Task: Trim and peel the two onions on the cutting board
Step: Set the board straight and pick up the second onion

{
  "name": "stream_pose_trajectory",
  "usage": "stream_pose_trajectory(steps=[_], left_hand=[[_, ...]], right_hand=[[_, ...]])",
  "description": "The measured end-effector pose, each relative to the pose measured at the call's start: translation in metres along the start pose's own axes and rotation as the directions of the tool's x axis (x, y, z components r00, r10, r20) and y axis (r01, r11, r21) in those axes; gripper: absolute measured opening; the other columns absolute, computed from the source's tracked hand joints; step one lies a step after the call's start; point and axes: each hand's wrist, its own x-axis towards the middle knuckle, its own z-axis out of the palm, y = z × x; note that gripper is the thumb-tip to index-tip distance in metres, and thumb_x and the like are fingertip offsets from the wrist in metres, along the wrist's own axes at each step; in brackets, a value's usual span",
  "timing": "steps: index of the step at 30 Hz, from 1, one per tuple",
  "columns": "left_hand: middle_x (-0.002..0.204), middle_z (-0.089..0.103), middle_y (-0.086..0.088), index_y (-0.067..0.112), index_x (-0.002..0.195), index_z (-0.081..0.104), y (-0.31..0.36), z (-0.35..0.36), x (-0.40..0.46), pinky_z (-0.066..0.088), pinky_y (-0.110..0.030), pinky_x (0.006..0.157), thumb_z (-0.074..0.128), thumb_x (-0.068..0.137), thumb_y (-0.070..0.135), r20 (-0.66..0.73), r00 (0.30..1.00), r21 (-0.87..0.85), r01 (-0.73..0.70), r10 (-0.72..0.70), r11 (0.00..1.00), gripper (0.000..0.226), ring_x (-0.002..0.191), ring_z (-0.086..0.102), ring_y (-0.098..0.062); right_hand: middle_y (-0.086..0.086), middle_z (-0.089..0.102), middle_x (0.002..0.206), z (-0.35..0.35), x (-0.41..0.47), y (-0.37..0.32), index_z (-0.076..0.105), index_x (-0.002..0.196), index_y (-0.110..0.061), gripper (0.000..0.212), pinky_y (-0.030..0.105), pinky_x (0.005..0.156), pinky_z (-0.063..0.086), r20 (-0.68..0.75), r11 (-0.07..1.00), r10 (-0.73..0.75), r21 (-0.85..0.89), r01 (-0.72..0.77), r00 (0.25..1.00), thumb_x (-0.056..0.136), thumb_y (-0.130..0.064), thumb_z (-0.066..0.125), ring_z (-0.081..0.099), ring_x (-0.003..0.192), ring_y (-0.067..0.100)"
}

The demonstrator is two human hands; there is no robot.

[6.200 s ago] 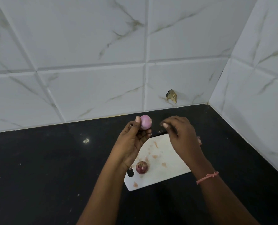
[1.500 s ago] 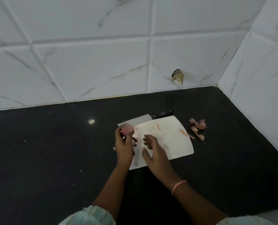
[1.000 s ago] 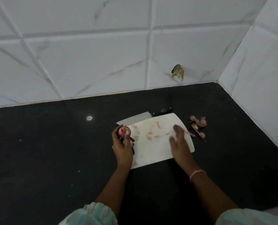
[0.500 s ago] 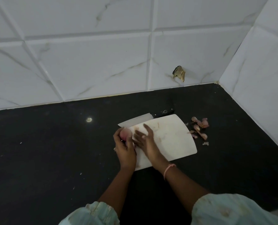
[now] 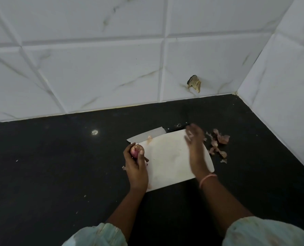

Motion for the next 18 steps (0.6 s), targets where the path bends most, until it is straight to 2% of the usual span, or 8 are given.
stream_pose_trajectory(steps=[3, 5, 7, 9, 12, 15, 18], left_hand=[[0.108, 0.064, -0.018, 0.029, 0.13, 0.049, 0.002, 0.0, 0.0, 0.056, -0.025, 0.07, 0.054, 0.101, 0.031, 0.0, 1.0, 0.024, 0.0, 0.0, 1.0, 0.029, 0.072, 0.067, -0.012], [0.115, 0.062, -0.013, 0.028, 0.131, 0.048, 0.004, -0.002, -0.001, 0.058, -0.029, 0.078, 0.054, 0.101, 0.032, 0.016, 1.0, 0.046, -0.01, 0.009, 0.999, 0.031, 0.086, 0.068, -0.016], [0.121, 0.06, -0.006, 0.026, 0.133, 0.048, 0.007, -0.003, -0.002, 0.056, -0.025, 0.085, 0.053, 0.101, 0.03, 0.036, 0.999, 0.059, -0.019, 0.017, 0.998, 0.033, 0.1, 0.066, -0.018], [0.118, 0.06, -0.004, 0.023, 0.133, 0.049, 0.009, -0.002, -0.002, 0.051, -0.014, 0.079, 0.055, 0.101, 0.026, 0.025, 1.0, 0.059, -0.013, 0.012, 0.998, 0.032, 0.093, 0.066, -0.013], [0.111, 0.061, -0.006, 0.021, 0.132, 0.049, 0.011, -0.001, -0.001, 0.049, -0.011, 0.072, 0.055, 0.102, 0.022, 0.022, 1.0, 0.049, 0.01, -0.011, 0.999, 0.031, 0.073, 0.064, -0.004], [0.112, 0.06, -0.003, 0.024, 0.134, 0.048, 0.011, -0.001, -0.002, 0.05, -0.013, 0.075, 0.054, 0.102, 0.024, 0.034, 0.999, 0.048, 0.024, -0.026, 0.999, 0.033, 0.075, 0.063, -0.002], [0.113, 0.058, -0.001, 0.023, 0.133, 0.048, 0.012, -0.002, -0.002, 0.05, -0.011, 0.073, 0.054, 0.102, 0.024, 0.03, 0.999, 0.046, 0.027, -0.028, 0.999, 0.032, 0.077, 0.062, 0.001]], right_hand=[[0.013, 0.056, 0.131, 0.055, -0.021, 0.023, 0.048, 0.128, -0.017, 0.031, 0.034, 0.103, 0.045, 0.228, 0.978, 0.182, 0.059, -0.2, 0.957, 0.1, -0.03, 0.044, 0.055, 0.123, 0.024], [0.011, 0.058, 0.131, 0.077, -0.029, 0.034, 0.049, 0.131, -0.02, 0.032, 0.032, 0.101, 0.047, 0.328, 0.946, 0.293, 0.04, -0.323, 0.898, 0.104, -0.031, 0.035, 0.057, 0.121, 0.021], [0.008, 0.059, 0.131, 0.082, -0.027, 0.043, 0.051, 0.13, -0.027, 0.034, 0.033, 0.104, 0.045, 0.364, 0.916, 0.364, 0.025, -0.4, 0.857, 0.103, -0.039, 0.036, 0.057, 0.12, 0.017], [0.013, 0.059, 0.132, 0.073, -0.018, 0.046, 0.053, 0.127, -0.025, 0.032, 0.038, 0.104, 0.045, 0.319, 0.893, 0.387, 0.104, -0.438, 0.865, 0.102, -0.039, 0.039, 0.058, 0.119, 0.022], [0.024, 0.058, 0.129, 0.041, 0.005, 0.036, 0.054, 0.121, -0.017, 0.025, 0.045, 0.105, 0.045, 0.158, 0.828, 0.405, 0.355, -0.435, 0.9, 0.102, -0.028, 0.042, 0.059, 0.116, 0.032], [0.025, 0.057, 0.129, -0.004, 0.026, 0.017, 0.051, 0.115, -0.017, 0.02, 0.048, 0.108, 0.041, -0.017, 0.808, 0.374, 0.497, -0.317, 0.927, 0.102, -0.026, 0.039, 0.056, 0.12, 0.036], [0.019, 0.053, 0.136, -0.046, 0.041, 0.0, 0.05, 0.121, -0.017, 0.025, 0.044, 0.108, 0.041, -0.2, 0.847, 0.319, 0.498, -0.185, 0.926, 0.101, -0.029, 0.041, 0.053, 0.125, 0.032]])
